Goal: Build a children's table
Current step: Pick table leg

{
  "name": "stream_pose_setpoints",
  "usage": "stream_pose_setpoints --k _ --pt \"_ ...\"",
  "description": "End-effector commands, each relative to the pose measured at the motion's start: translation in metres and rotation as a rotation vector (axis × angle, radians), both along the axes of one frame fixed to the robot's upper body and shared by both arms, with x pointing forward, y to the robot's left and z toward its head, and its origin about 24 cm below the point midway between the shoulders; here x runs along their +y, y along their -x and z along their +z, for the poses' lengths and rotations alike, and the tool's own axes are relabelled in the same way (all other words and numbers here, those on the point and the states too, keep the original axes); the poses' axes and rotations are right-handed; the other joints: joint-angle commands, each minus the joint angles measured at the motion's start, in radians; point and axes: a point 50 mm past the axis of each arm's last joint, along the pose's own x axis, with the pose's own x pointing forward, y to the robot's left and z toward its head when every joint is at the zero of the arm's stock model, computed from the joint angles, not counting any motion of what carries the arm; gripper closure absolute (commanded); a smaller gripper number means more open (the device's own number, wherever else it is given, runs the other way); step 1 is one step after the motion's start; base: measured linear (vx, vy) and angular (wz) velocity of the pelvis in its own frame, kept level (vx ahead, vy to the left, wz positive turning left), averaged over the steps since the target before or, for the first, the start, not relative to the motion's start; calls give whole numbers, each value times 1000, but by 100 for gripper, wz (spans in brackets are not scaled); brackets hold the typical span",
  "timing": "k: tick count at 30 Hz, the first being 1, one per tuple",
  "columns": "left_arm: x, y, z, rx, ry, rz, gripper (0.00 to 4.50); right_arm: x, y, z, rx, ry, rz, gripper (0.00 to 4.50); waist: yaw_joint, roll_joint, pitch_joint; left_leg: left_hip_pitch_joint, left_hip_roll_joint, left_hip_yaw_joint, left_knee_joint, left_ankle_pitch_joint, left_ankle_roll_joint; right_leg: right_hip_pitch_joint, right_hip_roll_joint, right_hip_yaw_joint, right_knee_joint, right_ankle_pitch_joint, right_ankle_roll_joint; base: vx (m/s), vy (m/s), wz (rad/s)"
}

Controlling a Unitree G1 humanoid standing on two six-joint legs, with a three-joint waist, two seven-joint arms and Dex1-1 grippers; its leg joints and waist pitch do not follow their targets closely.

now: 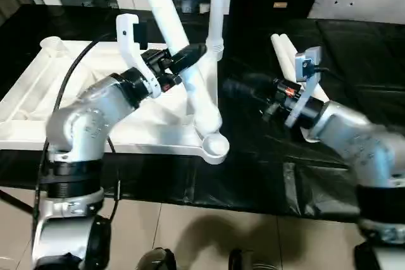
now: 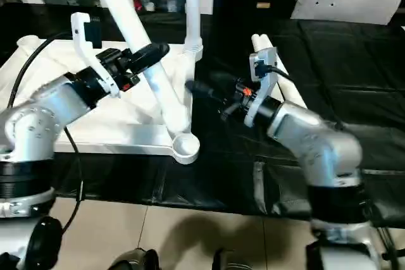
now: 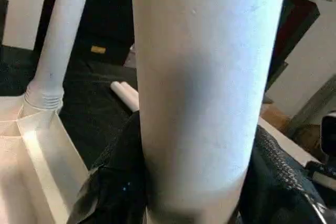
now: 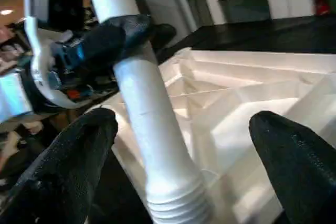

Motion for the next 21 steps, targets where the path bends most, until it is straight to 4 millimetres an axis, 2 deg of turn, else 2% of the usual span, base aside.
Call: stream_pose_setpoints --k 1,9,12,17,21 --pt "-1 0 10 -19 0 -33 265 0 2 8 3 -6 37 2 7 -5 -96 16 34 -17 -58 -62 56 67 -66 44 -63 -153 -224 0 0 0" --pt "-7 4 13 -25 0 -93 265 7 6 6 19 26 77 2 16 -7 -99 13 34 -17 -57 -38 48 67 -67 44 -58 -132 -219 0 0 0" --pt "-9 5 15 -20 27 -121 265 8 6 7 29 11 81 2 18 -7 -99 13 34 -16 -57 -48 44 67 -69 44 -61 -152 -218 0 0 0" --pt "-10 10 27 29 220 -209 265 0 3 12 81 -106 62 2 26 -9 -102 12 32 -15 -54 -41 41 67 -68 43 -59 -141 -238 0 0 0" --pt "-8 9 32 41 310 -216 265 -5 3 15 98 -165 54 2 32 -9 -102 12 30 -15 -54 -43 42 68 -67 42 -60 -152 -221 0 0 0"
